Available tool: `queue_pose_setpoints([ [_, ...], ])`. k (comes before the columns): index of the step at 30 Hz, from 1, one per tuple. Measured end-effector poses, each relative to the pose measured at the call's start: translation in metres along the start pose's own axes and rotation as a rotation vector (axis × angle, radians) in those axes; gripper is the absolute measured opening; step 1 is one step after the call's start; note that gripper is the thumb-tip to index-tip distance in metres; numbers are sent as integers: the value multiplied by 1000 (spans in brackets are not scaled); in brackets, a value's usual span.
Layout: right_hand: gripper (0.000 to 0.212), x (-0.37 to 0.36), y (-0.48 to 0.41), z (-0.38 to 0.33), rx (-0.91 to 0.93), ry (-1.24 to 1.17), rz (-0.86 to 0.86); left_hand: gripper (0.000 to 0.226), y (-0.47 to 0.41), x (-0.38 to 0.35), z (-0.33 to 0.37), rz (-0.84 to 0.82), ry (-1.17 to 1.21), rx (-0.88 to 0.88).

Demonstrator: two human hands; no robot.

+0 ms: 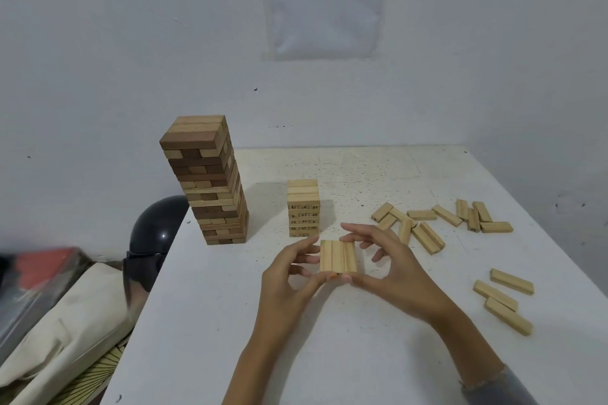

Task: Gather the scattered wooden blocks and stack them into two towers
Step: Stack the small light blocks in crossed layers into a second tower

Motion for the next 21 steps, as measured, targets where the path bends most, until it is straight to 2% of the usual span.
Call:
queue_pose_setpoints([
  [3,69,8,-12,-16,31,4,10,49,-8,6,17,27,-11,-68],
  [11,65,22,-59,-47,108,5,18,45,-40,22,52,117,-82,-187],
  [21,58,8,-111,-39,92,31,-79,40,-81,31,40,167,-136,-127],
])
Point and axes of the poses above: each hand's wrist, its own y-axis away from the middle knuckle, its own x-axis out of the back of the hand, z = x × y, the point moved 8 cm from there along -y, towards the middle knuckle, and after that the axes turned 10 degrees about y, right-handed, at the moved point
